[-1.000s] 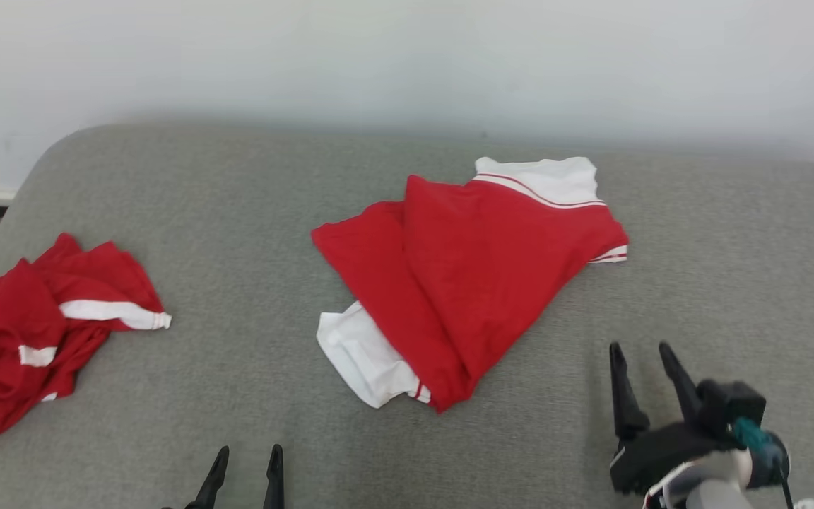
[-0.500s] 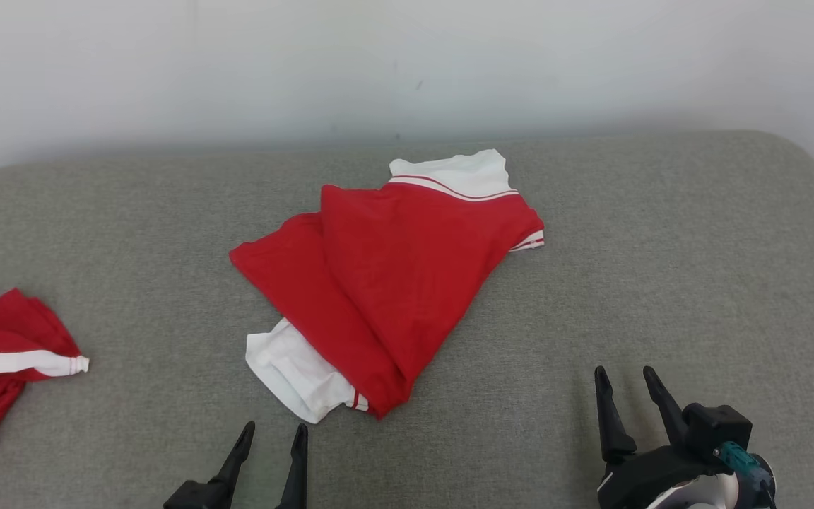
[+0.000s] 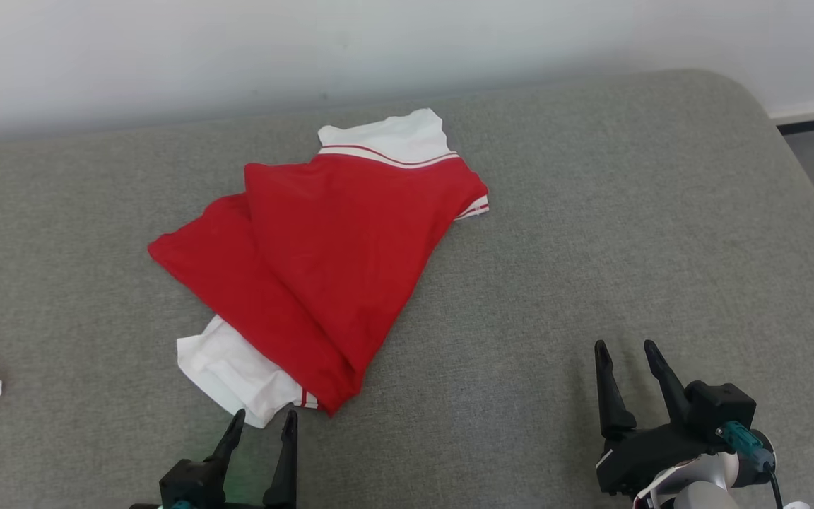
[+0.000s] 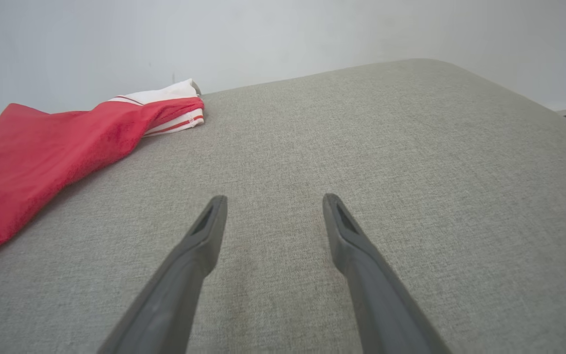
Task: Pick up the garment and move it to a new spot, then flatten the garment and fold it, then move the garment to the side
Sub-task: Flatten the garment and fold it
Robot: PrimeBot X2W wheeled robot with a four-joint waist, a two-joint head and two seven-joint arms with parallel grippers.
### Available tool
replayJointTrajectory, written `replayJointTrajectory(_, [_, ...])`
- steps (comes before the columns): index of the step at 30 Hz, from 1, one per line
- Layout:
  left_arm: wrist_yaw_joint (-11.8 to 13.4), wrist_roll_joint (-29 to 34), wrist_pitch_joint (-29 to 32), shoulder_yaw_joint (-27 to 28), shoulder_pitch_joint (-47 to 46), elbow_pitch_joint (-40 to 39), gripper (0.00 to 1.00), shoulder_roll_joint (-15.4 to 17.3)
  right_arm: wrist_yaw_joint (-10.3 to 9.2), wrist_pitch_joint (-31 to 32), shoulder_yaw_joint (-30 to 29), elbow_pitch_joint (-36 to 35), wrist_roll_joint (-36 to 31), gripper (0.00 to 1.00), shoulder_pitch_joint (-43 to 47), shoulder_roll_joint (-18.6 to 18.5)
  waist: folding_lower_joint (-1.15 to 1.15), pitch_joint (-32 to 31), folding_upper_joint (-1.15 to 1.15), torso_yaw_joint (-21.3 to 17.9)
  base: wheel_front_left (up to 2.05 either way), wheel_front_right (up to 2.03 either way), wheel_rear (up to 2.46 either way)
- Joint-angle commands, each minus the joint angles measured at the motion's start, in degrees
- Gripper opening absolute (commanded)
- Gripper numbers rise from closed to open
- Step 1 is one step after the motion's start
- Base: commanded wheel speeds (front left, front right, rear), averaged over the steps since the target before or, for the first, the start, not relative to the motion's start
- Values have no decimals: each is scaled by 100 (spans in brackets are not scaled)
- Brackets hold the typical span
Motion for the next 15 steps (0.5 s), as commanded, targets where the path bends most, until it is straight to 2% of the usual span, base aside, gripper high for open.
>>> replayJointTrajectory(1, [2, -53, -18, 4, -65, 43, 100, 8, -13, -3, -15, -10, 9, 100, -82, 17, 0, 172, 0, -144, 0, 0, 0])
replayJointTrajectory(4, [31, -94, -18, 34, -81, 58, 100, 8, -13, -3, -25, -22, 16, 100, -102, 18, 0, 227, 0, -166, 0, 0, 0])
replayJointTrajectory(8, [50, -35, -18, 72, -90, 130, 89, 9, -13, -3, -38, -21, 21, 100, -128, 23, 0, 300, 0, -170, 0, 0, 0])
replayJointTrajectory(9, [52, 0, -15, 78, -97, 166, 78, 9, -13, -3, -41, -15, 18, 100, -144, 23, 0, 312, 0, -167, 0, 0, 0])
replayJointTrajectory(10, [52, 54, -15, 76, -106, 199, 63, 8, -13, -3, -44, -10, 16, 100, -162, 23, 0, 323, 0, -164, 0, 0, 0])
replayJointTrajectory(11, [51, 88, -14, 77, -124, 221, 43, 5, -13, -3, -47, -8, 18, 100, -177, 23, 0, 333, 0, -159, 0, 0, 0])
replayJointTrajectory(12, [44, 129, -14, 66, -131, 240, 9, 5, -13, -3, -49, -6, 22, 100, -189, 24, 0, 341, 0, -152, 0, 0, 0])
replayJointTrajectory(13, [28, 162, -14, 61, -143, 181, 0, 6, -13, -3, -57, -7, 26, 100, -194, 25, 0, 346, 0, -141, 0, 0, 0])
replayJointTrajectory(15, [-4, 228, -14, -26, -118, 123, 0, 3, -13, -3, -62, -2, 31, 100, -191, 26, 0, 335, 0, -115, 0, 0, 0])
